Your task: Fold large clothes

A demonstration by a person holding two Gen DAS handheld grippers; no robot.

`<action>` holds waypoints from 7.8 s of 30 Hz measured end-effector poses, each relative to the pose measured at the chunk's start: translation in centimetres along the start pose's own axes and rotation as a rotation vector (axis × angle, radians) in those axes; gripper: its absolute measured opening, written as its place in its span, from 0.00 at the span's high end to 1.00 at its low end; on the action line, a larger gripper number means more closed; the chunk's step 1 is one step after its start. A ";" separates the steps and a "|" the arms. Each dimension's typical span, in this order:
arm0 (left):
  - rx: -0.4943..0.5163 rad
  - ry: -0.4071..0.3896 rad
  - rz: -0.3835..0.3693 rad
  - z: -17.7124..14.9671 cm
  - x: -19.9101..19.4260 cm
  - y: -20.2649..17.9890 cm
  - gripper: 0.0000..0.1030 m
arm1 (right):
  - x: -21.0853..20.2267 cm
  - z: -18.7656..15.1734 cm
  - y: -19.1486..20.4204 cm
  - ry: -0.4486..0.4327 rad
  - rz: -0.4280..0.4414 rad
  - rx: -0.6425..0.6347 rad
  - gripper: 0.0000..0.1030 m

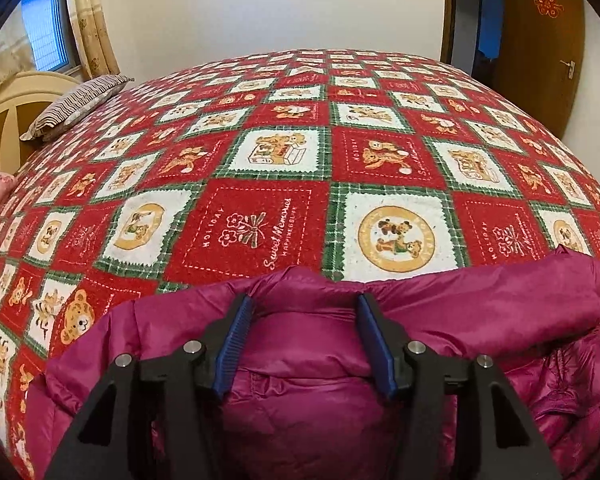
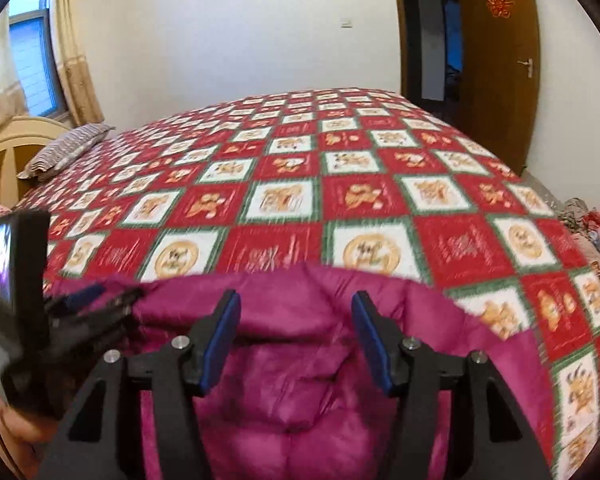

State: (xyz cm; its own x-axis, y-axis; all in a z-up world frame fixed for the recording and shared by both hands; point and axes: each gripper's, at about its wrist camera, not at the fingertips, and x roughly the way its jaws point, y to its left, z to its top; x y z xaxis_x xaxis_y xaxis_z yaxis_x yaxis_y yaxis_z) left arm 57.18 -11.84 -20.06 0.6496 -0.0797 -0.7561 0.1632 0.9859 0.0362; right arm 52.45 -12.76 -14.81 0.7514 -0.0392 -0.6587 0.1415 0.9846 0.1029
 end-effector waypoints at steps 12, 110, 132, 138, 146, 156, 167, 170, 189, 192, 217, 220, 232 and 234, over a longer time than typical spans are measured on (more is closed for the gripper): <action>-0.028 0.007 -0.043 0.2 0.3 0.1 0.41 | 5.2 -1.6 0.5 0.150 -0.045 -0.081 0.47; 0.001 -0.328 -0.787 -32.5 -44.9 22.5 0.95 | -43.4 -25.8 -11.5 0.010 0.432 0.128 0.89; -0.187 -0.011 -0.394 -13.0 -23.7 20.3 0.95 | -23.2 -8.5 -12.0 0.021 0.247 0.220 0.89; -0.192 0.077 -0.285 -12.3 -16.7 19.5 0.95 | -15.8 -8.7 -11.3 0.077 0.114 0.200 0.90; -0.203 0.112 -0.277 -11.9 -12.6 18.9 0.92 | -10.2 -10.2 -11.0 0.077 -0.024 0.201 0.90; -0.411 -0.010 -0.384 -9.0 -18.0 26.7 0.65 | -8.6 -11.1 -10.4 0.068 -0.080 0.159 0.90; -0.140 -0.084 -0.292 -7.7 -20.9 16.9 0.24 | -15.0 -7.6 -12.9 -0.052 0.082 0.275 0.48; -0.101 -0.059 -0.294 -8.4 -19.6 14.6 0.24 | -19.2 -6.5 -12.1 -0.170 0.020 0.214 0.39; 0.021 -0.057 -0.019 -9.7 -10.3 9.2 0.24 | -4.5 -9.6 0.5 0.108 0.032 -0.206 0.82; -0.042 -0.084 -0.054 -10.2 -9.5 10.1 0.22 | -4.4 -9.7 0.3 0.103 0.053 -0.189 0.82; -0.113 -0.045 -0.047 -10.5 -7.3 10.7 0.19 | -5.5 -9.8 -12.7 0.110 -0.150 0.105 0.91; -0.112 -0.029 -0.061 -10.3 -7.3 10.7 0.19 | -5.5 -9.7 -12.7 0.120 -0.147 0.109 0.91; -0.170 -0.108 -0.084 -15.1 -19.1 17.3 0.19 | -16.8 -9.7 -3.0 -0.017 0.021 -0.026 0.89; -0.223 -0.112 -0.061 -17.0 -19.9 18.2 0.19 | -17.2 -11.2 0.0 -0.008 0.100 -0.016 0.89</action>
State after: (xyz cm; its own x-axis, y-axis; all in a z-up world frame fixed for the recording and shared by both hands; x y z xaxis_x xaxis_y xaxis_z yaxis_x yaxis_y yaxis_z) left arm 34.57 10.15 -15.49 0.7236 -0.1440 -0.6750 0.0450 0.9858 -0.1620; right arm 32.31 -10.18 -11.87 0.7665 0.0578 -0.6396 0.0554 0.9863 0.1555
